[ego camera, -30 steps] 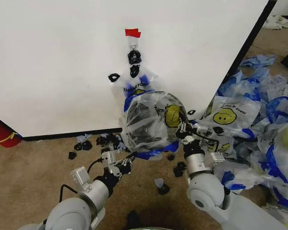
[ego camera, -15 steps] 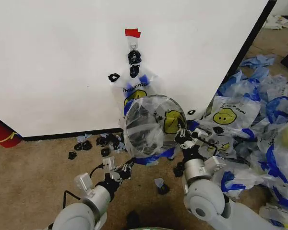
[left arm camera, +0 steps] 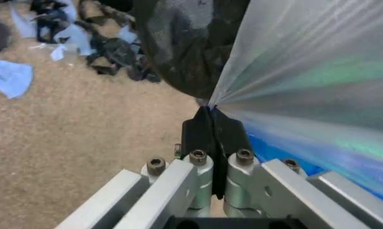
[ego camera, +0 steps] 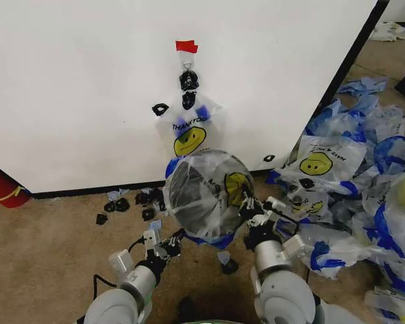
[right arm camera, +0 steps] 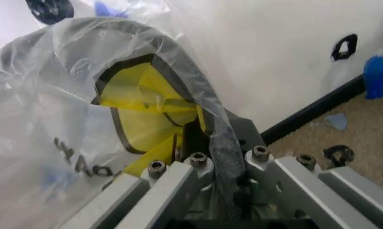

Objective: Pick up the garbage bag from the wall and place it over the trash bin.

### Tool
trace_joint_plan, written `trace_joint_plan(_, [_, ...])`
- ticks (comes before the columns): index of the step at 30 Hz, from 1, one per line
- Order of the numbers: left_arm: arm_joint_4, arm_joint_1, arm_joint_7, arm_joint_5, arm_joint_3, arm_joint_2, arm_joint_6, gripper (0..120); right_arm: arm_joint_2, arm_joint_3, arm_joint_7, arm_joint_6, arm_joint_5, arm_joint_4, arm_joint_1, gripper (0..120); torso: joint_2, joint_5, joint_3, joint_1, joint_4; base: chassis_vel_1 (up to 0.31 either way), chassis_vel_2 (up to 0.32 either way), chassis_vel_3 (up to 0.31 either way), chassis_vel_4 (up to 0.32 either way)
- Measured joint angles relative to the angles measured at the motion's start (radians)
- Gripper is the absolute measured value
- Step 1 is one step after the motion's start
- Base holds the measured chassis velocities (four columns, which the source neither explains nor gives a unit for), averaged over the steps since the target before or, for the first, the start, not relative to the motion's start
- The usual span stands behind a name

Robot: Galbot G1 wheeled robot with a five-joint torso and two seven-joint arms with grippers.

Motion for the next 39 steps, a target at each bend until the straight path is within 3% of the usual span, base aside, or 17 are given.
trace_joint_plan(16, [0.074,-0.006,0.006,0.037,0.021,-0.034,-0.01,0,-0.007,-0.004,0.0,0.001,-0.002,-0.004,0.002,0,0.0,0.0,0.0,0.0,0.0,0.0,0.0,0.0,0.0])
trace_joint_plan(33, [0.071,0.001,0.006,0.054,0.011,-0.029,-0.013,0,-0.011,-0.001,-0.001,0.002,-0.022,-0.006,-0.005,0,0.0,-0.0002,0.0,0.0,0.0,0.0,0.0,0.0,0.0])
trace_joint_plan(35, [0.058,0.004,0.004,0.056,0.005,-0.021,-0.013,5,-0.011,-0.001,-0.001,0.001,-0.025,-0.011,-0.005,0,0.0,0.0,0.0,0.0,-0.0001,0.0,0.0,0.0,0.0])
trace_joint_plan(39, [0.006,0.033,0.001,0.072,-0.015,0.025,-0.013,26,-0.014,0.003,-0.002,0.001,-0.035,-0.028,0.001,0,0.0,0.0,0.0,0.0,0.0,0.0,0.0,0.0,0.0])
